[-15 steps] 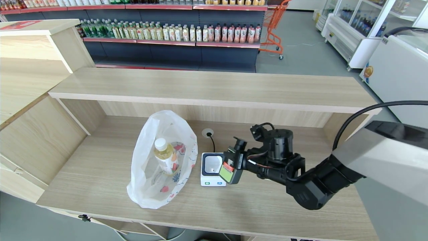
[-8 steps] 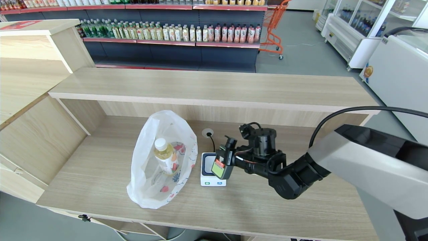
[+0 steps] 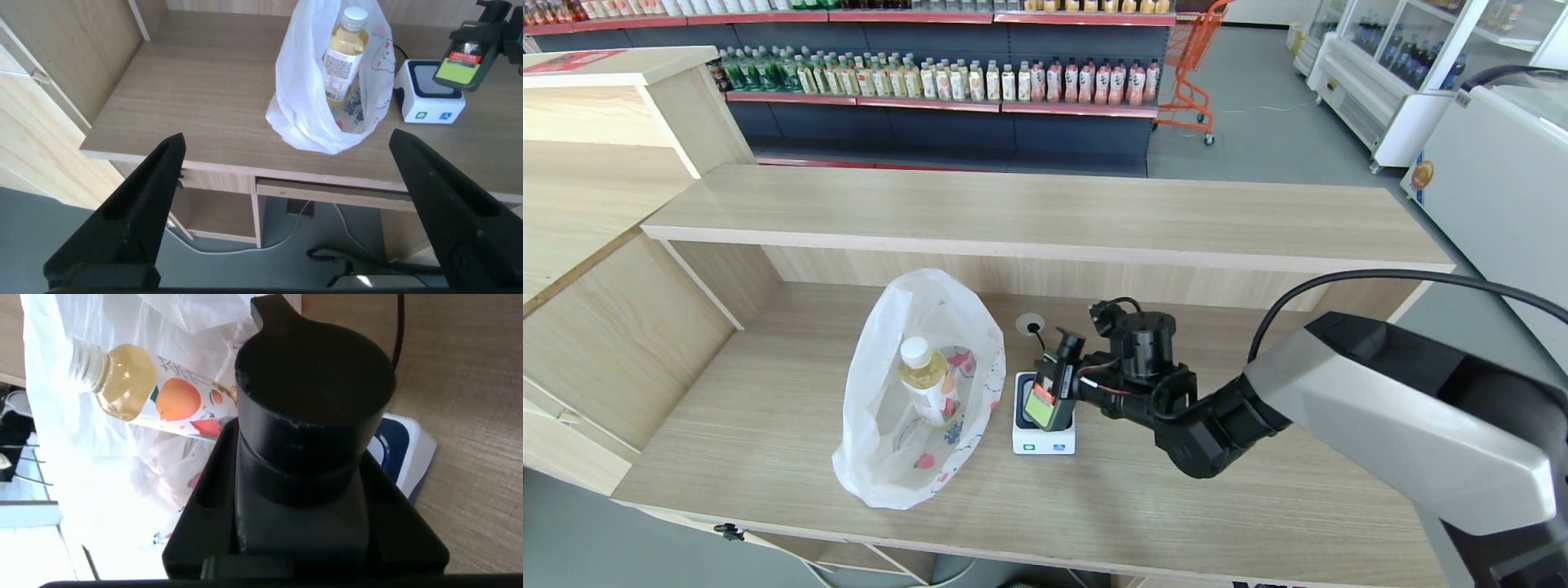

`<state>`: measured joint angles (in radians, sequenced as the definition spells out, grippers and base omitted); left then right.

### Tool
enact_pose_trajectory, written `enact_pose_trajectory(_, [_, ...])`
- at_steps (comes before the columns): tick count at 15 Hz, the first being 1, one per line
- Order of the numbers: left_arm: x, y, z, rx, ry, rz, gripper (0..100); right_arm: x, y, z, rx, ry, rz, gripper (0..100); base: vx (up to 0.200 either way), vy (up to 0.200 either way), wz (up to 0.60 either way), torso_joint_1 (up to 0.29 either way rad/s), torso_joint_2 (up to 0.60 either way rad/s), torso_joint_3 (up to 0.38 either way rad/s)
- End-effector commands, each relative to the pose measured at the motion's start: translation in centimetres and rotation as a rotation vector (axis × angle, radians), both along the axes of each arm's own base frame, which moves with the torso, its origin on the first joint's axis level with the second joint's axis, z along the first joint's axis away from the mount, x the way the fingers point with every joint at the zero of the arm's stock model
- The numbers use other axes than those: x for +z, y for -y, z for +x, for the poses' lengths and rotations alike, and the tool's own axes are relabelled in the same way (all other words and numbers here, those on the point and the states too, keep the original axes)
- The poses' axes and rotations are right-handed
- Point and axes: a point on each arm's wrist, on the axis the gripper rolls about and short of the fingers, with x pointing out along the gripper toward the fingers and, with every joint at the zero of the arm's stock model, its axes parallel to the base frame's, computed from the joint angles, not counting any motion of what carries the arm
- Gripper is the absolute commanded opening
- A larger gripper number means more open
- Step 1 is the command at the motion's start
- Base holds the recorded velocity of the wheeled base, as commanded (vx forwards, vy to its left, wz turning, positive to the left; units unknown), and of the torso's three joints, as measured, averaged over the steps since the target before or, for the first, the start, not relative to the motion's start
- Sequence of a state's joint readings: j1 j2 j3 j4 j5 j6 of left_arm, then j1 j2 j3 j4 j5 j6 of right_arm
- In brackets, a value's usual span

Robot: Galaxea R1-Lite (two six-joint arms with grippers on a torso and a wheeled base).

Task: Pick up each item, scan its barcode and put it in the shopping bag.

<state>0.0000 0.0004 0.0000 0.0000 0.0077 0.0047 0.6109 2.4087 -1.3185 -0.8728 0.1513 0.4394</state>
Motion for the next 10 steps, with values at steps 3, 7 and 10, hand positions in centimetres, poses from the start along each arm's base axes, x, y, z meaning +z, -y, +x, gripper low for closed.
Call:
enact_pose_trajectory(3, [0.0, 0.0, 0.0, 0.002, 0.000, 0.000, 100, -1.8, -0.8, 0.5, 0.028, 0.032, -0.075, 0, 0.000, 0.000, 0.00, 0.000, 0.00, 0.000])
enact_pose_trajectory(7, [0.0, 0.0, 0.0, 0.002, -0.001, 0.000, 100, -2.0, -1.0, 0.4, 0.035, 0.042, -0.085, 0, 0.000, 0.000, 0.00, 0.000, 0.00, 0.000])
enact_pose_trajectory(10, [0.0, 0.0, 0.0, 0.002, -0.001, 0.000, 100, -1.4, -0.8, 0.6, 0.033, 0.055, -0.079, 0, 0.000, 0.000, 0.00, 0.000, 0.00, 0.000])
